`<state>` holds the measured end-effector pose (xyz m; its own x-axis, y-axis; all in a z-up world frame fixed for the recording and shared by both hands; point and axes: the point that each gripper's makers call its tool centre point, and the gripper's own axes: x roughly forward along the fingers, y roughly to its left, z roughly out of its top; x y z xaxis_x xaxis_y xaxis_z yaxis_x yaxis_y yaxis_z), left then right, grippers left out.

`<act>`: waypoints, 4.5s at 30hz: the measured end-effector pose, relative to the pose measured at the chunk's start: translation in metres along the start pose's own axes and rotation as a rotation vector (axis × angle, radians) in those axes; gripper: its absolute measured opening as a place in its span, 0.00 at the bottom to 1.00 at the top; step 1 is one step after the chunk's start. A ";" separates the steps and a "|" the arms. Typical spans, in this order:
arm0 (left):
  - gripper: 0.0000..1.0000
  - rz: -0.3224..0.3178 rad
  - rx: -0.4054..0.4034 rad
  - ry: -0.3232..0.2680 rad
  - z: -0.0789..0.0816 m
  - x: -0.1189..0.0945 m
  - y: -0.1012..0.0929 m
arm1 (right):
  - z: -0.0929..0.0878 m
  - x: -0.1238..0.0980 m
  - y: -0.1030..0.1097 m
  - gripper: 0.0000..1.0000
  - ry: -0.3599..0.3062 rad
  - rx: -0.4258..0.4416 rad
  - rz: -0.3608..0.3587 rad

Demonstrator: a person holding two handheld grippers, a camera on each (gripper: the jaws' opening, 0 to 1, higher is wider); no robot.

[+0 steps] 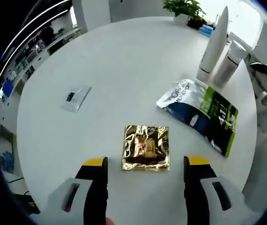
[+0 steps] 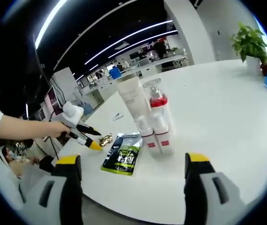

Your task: Arrange the skincare products in the storage area until every visible bottle or jar stands upright without overlapping.

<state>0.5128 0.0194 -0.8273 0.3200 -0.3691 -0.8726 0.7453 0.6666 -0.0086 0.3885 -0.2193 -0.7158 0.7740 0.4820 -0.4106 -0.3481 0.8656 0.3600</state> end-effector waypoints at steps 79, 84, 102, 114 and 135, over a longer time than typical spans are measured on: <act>0.36 -0.256 0.577 0.155 0.020 -0.007 -0.019 | 0.004 -0.002 -0.007 0.90 -0.020 0.019 -0.038; 0.36 -0.264 0.585 0.157 0.020 -0.004 -0.021 | 0.004 -0.003 -0.008 0.90 -0.021 0.020 -0.044; 0.37 -0.271 0.593 0.168 0.017 0.007 -0.022 | 0.002 -0.003 -0.010 0.89 -0.017 0.030 -0.052; 0.37 -0.267 0.617 0.174 0.015 0.008 -0.021 | 0.002 -0.003 -0.010 0.89 -0.014 0.032 -0.053; 0.37 -0.272 0.600 0.160 0.015 0.009 -0.020 | 0.002 -0.003 -0.011 0.89 -0.016 0.036 -0.055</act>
<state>0.5096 -0.0077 -0.8278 0.0194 -0.3419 -0.9395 0.9974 0.0715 -0.0054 0.3910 -0.2302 -0.7170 0.7999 0.4317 -0.4168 -0.2861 0.8849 0.3674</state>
